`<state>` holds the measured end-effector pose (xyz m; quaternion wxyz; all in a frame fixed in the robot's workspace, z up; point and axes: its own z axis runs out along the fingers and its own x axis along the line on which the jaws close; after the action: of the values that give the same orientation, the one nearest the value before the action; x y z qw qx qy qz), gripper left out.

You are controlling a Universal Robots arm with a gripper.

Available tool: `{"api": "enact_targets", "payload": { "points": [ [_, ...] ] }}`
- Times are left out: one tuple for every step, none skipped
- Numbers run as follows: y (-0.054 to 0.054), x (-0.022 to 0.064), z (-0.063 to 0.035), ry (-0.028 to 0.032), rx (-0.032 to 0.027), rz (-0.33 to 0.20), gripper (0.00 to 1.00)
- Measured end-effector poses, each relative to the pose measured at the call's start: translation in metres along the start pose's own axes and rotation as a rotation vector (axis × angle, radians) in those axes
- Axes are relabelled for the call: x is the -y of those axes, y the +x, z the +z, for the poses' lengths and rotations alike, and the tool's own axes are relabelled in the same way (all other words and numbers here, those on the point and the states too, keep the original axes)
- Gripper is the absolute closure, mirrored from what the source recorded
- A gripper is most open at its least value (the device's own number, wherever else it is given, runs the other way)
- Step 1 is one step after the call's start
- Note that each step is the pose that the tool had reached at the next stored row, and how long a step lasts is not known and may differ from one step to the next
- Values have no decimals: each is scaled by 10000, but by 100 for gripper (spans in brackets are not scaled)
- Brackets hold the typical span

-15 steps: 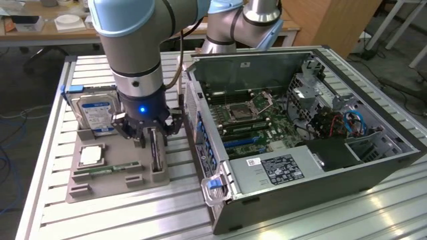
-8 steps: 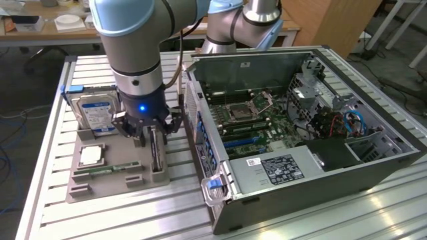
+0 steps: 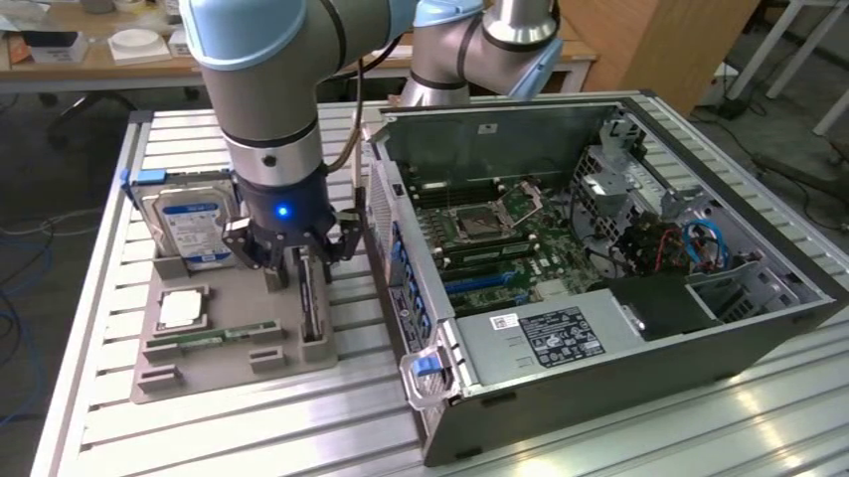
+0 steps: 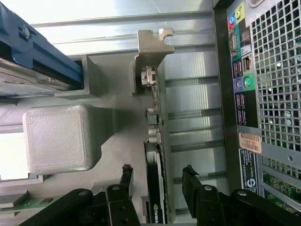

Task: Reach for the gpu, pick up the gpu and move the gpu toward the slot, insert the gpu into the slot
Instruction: 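Pick up the gpu and move the gpu toward the slot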

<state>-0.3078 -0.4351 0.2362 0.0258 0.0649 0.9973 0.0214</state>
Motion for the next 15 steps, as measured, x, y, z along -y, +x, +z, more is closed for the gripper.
{"api": "enact_targets", "payload": {
  "points": [
    [0, 0, 0, 0, 0, 0, 45],
    [0, 0, 0, 0, 0, 0, 45],
    [4, 0, 0, 1, -1, 1, 45],
    [15, 4, -1, 0, 1, 3, 45],
    [22, 12, -1, 0, 1, 1, 45],
    [26, 18, -1, 1, -1, 0, 45],
    [27, 20, 5, -3, 3, 1, 45],
    [27, 25, 20, -3, 2, 0, 45],
    [27, 33, 38, -2, 2, -1, 45],
    [28, 36, 51, -2, 2, 1, 45],
    [28, 36, 51, 0, 0, 2, 45],
    [28, 36, 51, 0, 1, 3, 45],
    [28, 36, 51, 1, 0, 3, 45],
    [28, 36, 51, 0, 0, 3, 45],
    [27, 36, 52, 9, 3, 3, 45]
  ]
}}
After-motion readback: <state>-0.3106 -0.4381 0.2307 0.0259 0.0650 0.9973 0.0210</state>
